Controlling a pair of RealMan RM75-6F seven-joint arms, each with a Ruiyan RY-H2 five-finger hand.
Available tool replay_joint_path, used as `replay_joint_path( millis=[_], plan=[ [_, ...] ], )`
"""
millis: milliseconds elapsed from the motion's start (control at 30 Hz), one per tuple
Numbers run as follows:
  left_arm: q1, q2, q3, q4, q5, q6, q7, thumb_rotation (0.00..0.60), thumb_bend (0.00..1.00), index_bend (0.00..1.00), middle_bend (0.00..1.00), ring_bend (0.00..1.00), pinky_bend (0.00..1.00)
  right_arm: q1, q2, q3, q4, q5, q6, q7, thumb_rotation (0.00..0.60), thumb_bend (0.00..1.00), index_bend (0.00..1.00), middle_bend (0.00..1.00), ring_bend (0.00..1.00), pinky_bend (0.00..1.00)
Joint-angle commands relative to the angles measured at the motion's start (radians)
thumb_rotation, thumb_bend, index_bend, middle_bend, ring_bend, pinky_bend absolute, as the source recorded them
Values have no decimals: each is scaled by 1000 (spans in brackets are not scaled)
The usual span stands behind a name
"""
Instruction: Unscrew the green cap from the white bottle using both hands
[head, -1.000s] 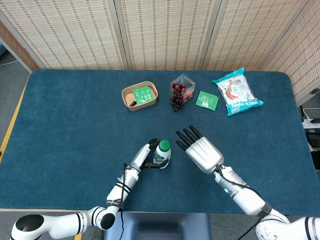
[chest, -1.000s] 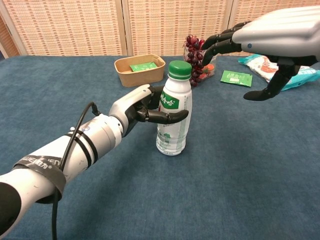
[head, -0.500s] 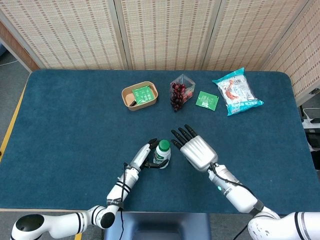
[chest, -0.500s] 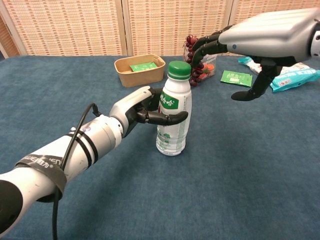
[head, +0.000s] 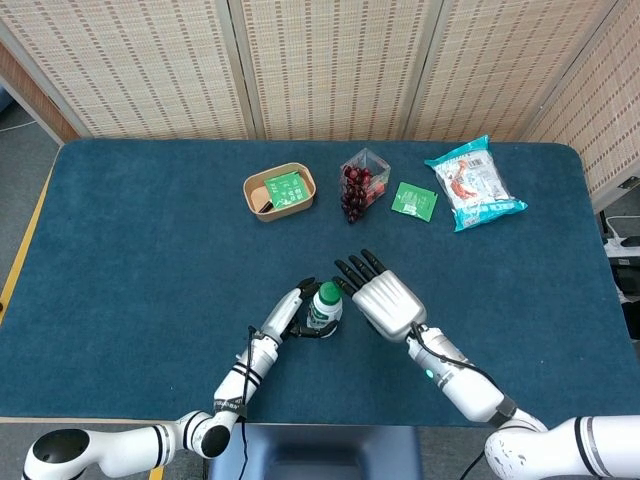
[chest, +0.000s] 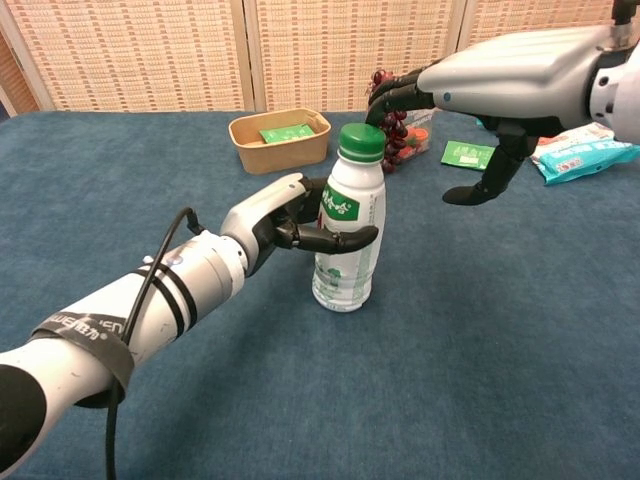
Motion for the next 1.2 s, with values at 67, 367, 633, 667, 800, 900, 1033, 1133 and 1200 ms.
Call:
replay_joint_path(
  millis=[67, 367, 633, 667, 800, 900, 1033, 1133, 1200],
  plan=[
    [-3, 1, 0, 2, 3, -5, 0, 600, 682, 790, 843, 283, 0, 10, 5, -6, -8, 0, -7, 16, 600, 213, 132, 0, 0, 0],
    [-15, 4, 4, 25, 8, -39, -21, 600, 779, 798, 887, 332, 0, 28, 10, -20, -14, -13, -25, 59, 600, 213, 143, 0, 0, 0],
    [-24, 18, 2, 37, 5, -97, -91, 600, 903, 799, 941, 393, 0, 40, 9, -41, -28, -54, -35, 73, 600, 213, 155, 0, 0, 0],
    [-27, 21, -1, 37, -2, -113, -99, 600, 903, 799, 941, 393, 0, 39, 10, -45, -34, -70, -36, 78, 600, 213, 156, 0, 0, 0],
    [-33, 16, 8, 64, 12, -108, -83, 600, 897, 800, 936, 393, 0, 24, 16, -52, -52, -151, -18, 105, 600, 213, 150, 0, 0, 0],
    [-33, 19, 13, 62, 17, -110, -83, 600, 886, 800, 936, 390, 0, 4, 26, -48, -53, -201, 16, 131, 600, 213, 134, 0, 0, 0],
    [-31, 23, 20, 51, 29, -96, -72, 600, 876, 800, 935, 388, 0, -14, 46, -33, -35, -199, 48, 154, 600, 213, 117, 0, 0, 0],
    [-28, 29, 23, 39, 29, -91, -65, 600, 867, 800, 935, 387, 0, -19, 62, -30, -16, -168, 47, 162, 600, 213, 116, 0, 0, 0],
    [-27, 30, 23, 34, 25, -91, -62, 600, 861, 800, 935, 387, 0, -19, 68, -35, -9, -149, 35, 162, 600, 213, 117, 0, 0, 0]
  ],
)
